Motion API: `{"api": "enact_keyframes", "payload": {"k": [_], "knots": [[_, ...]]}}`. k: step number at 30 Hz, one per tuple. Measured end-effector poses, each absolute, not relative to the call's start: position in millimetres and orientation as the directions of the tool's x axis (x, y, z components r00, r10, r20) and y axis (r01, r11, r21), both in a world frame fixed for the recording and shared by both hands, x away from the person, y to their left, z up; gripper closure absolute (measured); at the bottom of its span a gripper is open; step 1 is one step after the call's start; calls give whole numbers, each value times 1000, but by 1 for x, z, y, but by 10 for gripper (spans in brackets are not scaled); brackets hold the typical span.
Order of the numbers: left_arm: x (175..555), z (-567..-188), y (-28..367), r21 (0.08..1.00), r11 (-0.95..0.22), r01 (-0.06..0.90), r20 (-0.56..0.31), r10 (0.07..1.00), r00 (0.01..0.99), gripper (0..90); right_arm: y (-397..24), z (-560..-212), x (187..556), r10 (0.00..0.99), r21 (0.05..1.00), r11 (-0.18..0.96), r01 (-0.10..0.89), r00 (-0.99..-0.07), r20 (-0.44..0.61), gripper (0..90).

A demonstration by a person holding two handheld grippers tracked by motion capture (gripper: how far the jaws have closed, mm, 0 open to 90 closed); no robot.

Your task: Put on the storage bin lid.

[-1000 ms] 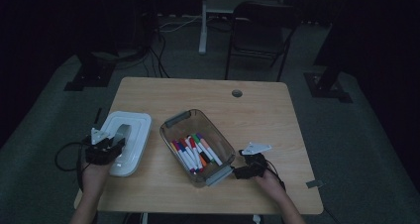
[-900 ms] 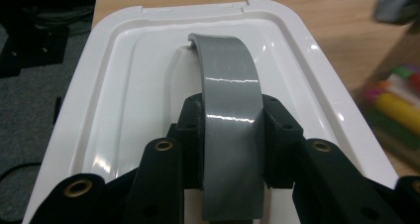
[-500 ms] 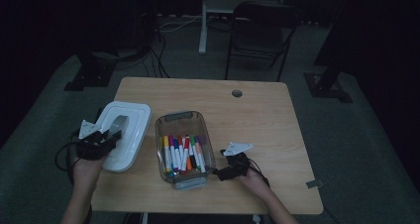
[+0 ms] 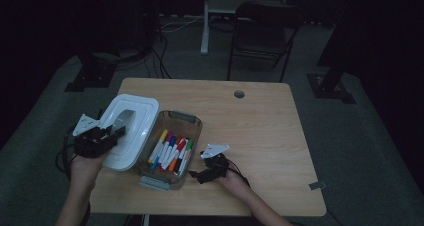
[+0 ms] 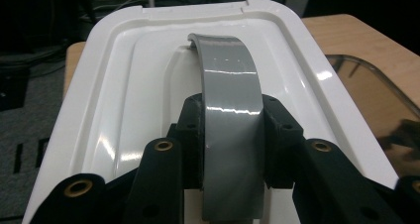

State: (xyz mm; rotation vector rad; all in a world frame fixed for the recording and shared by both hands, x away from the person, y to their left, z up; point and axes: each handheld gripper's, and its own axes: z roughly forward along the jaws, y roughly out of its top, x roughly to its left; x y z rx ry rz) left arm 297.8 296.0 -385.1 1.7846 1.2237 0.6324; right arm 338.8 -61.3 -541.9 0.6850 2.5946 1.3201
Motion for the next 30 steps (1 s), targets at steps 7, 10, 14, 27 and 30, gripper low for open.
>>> {"api": "enact_keyframes", "payload": {"k": [7, 10, 14, 27, 30], "knots": [[297, -385, 279, 855, -197, 480, -40, 897, 439, 680, -46, -544, 343, 491, 801, 480, 357, -866, 91, 127], [298, -385, 270, 849, -215, 482, -38, 886, 462, 680, -42, -544, 344, 505, 804, 486, 343, -861, 62, 127], [299, -386, 262, 845, -228, 484, -43, 873, 486, 680, -50, -543, 344, 517, 813, 475, 337, -854, 52, 127], [304, -397, 226, 820, -303, 486, -25, 829, 559, 680, -183, -545, 352, 786, 801, 359, 479, -617, 16, 136], [304, -400, 223, 813, -303, 496, -36, 825, 564, 680, -213, -545, 352, 839, 799, 316, 512, -544, 16, 136]]}}
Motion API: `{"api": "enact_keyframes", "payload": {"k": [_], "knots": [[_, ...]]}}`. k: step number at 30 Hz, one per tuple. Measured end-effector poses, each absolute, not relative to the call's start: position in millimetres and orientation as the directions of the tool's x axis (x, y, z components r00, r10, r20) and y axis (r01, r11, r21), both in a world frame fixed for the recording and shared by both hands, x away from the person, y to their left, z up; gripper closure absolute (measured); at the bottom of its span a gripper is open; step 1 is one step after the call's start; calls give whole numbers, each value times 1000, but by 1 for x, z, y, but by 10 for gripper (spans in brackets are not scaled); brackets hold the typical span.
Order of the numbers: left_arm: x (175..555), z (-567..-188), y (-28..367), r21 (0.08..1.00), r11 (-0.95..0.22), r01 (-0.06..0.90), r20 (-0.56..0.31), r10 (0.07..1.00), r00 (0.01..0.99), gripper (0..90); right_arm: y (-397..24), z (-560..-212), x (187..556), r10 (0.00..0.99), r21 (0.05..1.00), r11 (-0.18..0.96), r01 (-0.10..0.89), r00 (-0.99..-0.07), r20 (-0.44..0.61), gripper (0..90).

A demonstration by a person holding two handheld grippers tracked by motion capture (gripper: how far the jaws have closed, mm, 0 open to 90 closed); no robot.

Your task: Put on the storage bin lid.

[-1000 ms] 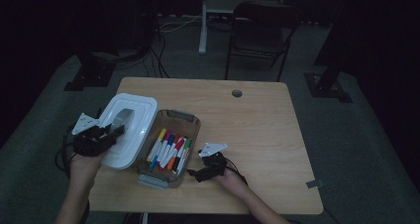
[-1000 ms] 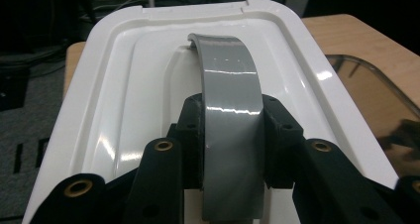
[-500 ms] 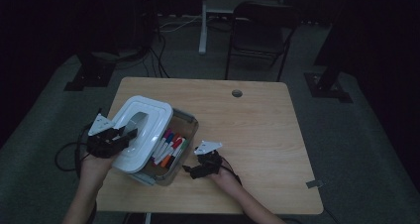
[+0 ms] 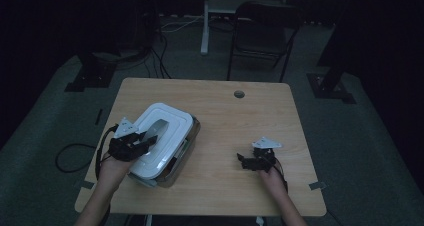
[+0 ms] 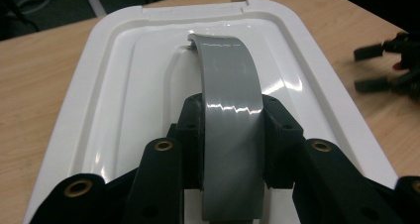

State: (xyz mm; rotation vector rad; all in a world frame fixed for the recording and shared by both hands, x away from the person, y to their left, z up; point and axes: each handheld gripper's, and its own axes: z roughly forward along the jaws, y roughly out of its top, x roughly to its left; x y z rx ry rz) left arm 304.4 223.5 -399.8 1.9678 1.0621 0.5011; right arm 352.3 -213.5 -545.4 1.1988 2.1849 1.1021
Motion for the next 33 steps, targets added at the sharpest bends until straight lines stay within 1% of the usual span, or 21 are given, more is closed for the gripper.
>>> {"api": "enact_keyframes", "payload": {"k": [3, 7, 12, 18, 19, 24, 31, 32, 33], "knots": [[304, -401, 221, 810, -302, 502, -43, 824, 565, 680, -234, -544, 351, 878, 805, 254, 536, -478, 41, 136], [307, -403, 217, 800, -319, 508, -28, 826, 563, 680, -254, -544, 350, 910, 787, 265, 557, -414, -13, 141], [309, -403, 210, 793, -324, 516, -30, 825, 564, 680, -272, -545, 347, 943, 778, 225, 587, -332, -22, 141], [309, -406, 197, 784, -332, 524, -31, 823, 567, 680, -285, -548, 342, 951, 767, 206, 608, -308, -12, 141], [308, -407, 194, 780, -346, 522, -13, 825, 565, 680, -286, -548, 341, 953, 766, 204, 610, -304, -12, 141], [305, -414, 187, 774, -352, 525, 6, 835, 550, 680, -290, -548, 338, 956, 764, 190, 617, -292, -2, 140], [307, -416, 191, 786, -325, 525, -35, 825, 564, 674, -293, -548, 339, 959, 756, 169, 632, -284, 23, 141], [308, -416, 192, 784, -329, 527, -47, 814, 579, 632, -293, -548, 339, 959, 755, 169, 633, -283, 23, 141], [308, -415, 193, 783, -328, 528, -52, 812, 582, 508, -293, -549, 339, 958, 753, 173, 634, -285, 19, 140]]}}
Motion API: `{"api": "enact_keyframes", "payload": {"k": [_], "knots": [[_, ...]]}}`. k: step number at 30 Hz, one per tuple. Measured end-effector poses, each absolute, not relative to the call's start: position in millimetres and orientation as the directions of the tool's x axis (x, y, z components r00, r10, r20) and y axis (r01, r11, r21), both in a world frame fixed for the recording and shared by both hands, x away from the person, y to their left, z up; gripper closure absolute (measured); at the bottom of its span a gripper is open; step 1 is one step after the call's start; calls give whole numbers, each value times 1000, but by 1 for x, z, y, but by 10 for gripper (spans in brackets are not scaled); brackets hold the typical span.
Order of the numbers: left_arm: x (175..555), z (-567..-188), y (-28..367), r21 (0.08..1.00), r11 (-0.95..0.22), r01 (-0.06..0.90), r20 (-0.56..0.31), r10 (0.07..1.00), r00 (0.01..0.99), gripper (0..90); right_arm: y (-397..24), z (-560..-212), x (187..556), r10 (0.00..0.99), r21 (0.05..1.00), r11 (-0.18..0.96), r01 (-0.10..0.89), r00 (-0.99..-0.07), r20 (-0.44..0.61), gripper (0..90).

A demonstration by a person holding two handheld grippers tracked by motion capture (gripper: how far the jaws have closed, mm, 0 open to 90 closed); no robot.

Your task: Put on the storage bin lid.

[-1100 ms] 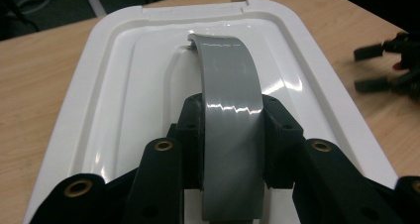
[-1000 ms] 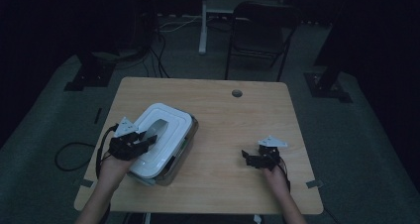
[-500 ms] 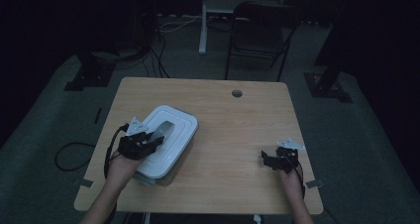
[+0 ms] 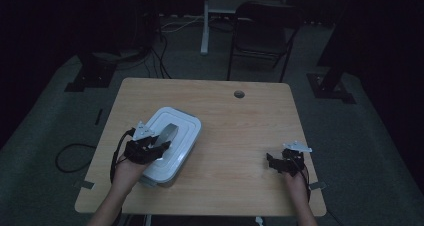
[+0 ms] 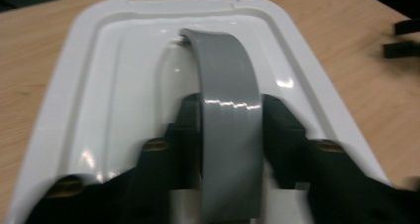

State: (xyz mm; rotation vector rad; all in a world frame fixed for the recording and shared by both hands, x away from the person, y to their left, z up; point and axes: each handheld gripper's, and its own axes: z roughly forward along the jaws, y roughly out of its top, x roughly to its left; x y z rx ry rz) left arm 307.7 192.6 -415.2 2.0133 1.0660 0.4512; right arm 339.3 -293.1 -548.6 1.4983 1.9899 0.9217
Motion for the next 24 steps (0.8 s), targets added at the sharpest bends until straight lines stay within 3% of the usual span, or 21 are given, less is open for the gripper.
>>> {"api": "enact_keyframes", "payload": {"k": [5, 9, 12, 14, 24], "knots": [[307, -407, 203, 794, -316, 519, -80, 793, 604, 211, -291, -550, 342, 958, 726, 193, 660, -287, 6, 138], [309, -404, 216, 802, -304, 514, -72, 805, 589, 111, -291, -550, 342, 959, 726, 192, 660, -285, 6, 138], [309, -404, 226, 813, -278, 511, -81, 817, 572, 96, -291, -550, 342, 957, 726, 195, 660, -290, 6, 138], [310, -405, 231, 817, -269, 510, -77, 826, 559, 4, -291, -550, 342, 956, 724, 197, 661, -294, 8, 138], [315, -410, 267, 855, -219, 471, -48, 869, 492, 5, -290, -550, 342, 954, 725, 201, 659, -300, 8, 138]]}}
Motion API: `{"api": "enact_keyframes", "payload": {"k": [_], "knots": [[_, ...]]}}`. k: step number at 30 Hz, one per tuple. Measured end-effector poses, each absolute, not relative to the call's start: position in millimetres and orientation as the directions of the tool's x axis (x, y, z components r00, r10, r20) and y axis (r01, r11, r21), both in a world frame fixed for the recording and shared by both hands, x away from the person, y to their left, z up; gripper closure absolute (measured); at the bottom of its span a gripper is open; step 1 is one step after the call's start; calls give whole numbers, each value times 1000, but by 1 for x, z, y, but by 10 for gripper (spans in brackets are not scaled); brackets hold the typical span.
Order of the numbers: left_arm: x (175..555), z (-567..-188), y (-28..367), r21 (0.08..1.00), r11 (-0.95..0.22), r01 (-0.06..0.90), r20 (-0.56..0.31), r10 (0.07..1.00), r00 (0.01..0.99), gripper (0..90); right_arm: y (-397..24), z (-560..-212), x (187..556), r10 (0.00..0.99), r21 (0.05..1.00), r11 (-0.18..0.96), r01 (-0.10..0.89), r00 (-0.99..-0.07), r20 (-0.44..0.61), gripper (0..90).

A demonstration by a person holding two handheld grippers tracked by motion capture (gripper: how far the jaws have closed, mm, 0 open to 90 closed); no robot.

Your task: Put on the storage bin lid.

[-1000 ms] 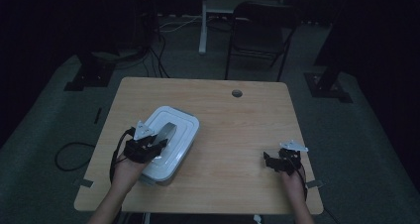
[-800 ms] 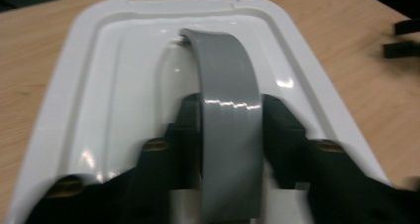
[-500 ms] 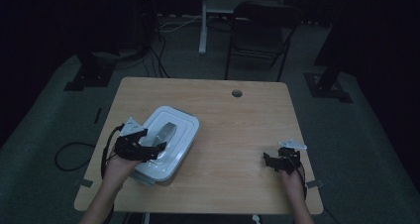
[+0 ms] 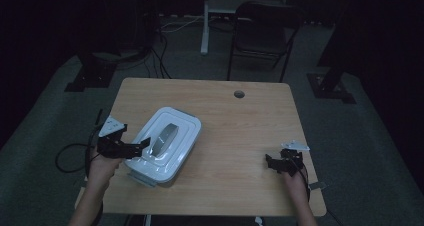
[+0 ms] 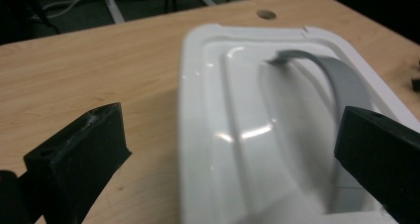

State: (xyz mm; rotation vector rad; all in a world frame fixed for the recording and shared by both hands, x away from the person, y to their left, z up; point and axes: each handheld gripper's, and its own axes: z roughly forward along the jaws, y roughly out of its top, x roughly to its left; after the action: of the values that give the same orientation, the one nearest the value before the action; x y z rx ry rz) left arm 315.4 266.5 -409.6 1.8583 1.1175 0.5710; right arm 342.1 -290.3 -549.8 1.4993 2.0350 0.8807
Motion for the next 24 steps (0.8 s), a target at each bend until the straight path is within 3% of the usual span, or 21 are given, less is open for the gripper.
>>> {"api": "enact_keyframes", "payload": {"k": [8, 21, 24], "knots": [[327, -425, 297, 870, -218, 441, 0, 896, 444, 6, -290, -550, 342, 954, 725, 201, 659, -300, 8, 138], [344, -475, 332, 888, -90, 451, -67, 945, 320, 6, -290, -550, 342, 954, 725, 201, 659, -300, 8, 137], [350, -491, 333, 869, -111, 481, -52, 949, 312, 6, -290, -550, 342, 954, 724, 201, 659, -300, 8, 137]]}}
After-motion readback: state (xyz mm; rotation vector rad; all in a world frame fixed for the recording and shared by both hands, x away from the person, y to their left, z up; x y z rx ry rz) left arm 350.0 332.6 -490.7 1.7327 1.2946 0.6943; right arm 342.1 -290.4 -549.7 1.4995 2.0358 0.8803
